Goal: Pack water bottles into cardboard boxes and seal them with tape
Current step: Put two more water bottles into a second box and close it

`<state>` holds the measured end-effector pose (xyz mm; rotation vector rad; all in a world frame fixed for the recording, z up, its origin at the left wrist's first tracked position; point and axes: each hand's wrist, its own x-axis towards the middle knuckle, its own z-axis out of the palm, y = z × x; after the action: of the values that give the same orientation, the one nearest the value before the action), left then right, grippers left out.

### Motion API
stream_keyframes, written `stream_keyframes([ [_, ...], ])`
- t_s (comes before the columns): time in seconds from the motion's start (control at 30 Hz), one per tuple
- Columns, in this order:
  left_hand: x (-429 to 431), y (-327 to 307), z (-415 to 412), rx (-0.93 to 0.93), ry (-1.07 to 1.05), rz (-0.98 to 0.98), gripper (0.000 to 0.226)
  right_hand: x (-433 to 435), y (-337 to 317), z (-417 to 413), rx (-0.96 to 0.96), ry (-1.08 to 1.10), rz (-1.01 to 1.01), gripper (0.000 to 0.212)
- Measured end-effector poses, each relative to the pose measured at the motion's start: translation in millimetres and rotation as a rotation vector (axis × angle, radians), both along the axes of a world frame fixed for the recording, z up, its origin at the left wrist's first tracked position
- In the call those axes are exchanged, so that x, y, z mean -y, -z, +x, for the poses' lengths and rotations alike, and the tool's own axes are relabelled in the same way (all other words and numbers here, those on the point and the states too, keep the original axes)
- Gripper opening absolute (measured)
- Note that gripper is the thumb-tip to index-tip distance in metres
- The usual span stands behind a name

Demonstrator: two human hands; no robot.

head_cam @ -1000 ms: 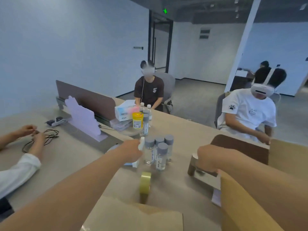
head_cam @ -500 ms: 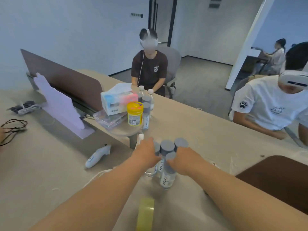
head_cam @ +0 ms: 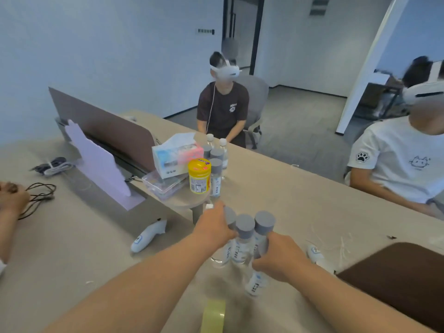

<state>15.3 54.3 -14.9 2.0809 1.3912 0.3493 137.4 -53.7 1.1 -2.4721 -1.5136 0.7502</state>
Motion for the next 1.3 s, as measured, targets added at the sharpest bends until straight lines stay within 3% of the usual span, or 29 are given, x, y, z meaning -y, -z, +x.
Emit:
stream_keyframes([
  [0.37,125.2,-189.6,-1.8,0.316,0.133,0.173,0.073,172.1,-185.5,-7.7,0.198,0.213,0.255,0.038],
  [0.53,221.4,-215.9,22.2,0.523,0.188,0.082,0.077,263.3,-217.1,-8.3,0.315,0.383,0.406,0.070],
  [0.63,282.3,-225.0,39.3,0.626,0.245,0.071,0.081,324.6,-226.3,-0.9,0.345,0.461,0.482,0.063],
  [0.83,376.2,-230.7,80.8,0.707,0.317,0.044,0.064,437.0,-246.7,25.6,0.436,0.561,0.575,0.060],
  [0.97,426.4,-212.1,104.7,0.609,0.324,-0.001,0.053,492.4,-228.6,57.3,0.385,0.621,0.528,0.042],
  [1.1,473.4,-157.0,123.5,0.336,0.345,-0.017,0.060,535.1,-183.3,88.5,0.202,0.627,0.471,0.036],
  [1.17,491.7,-132.9,134.9,0.243,0.357,-0.030,0.061,546.7,-158.9,103.2,0.141,0.632,0.388,0.041],
  [1.3,510.0,-91.7,157.2,0.102,0.331,-0.076,0.075,552.5,-109.0,127.6,0.047,0.494,0.116,0.076],
])
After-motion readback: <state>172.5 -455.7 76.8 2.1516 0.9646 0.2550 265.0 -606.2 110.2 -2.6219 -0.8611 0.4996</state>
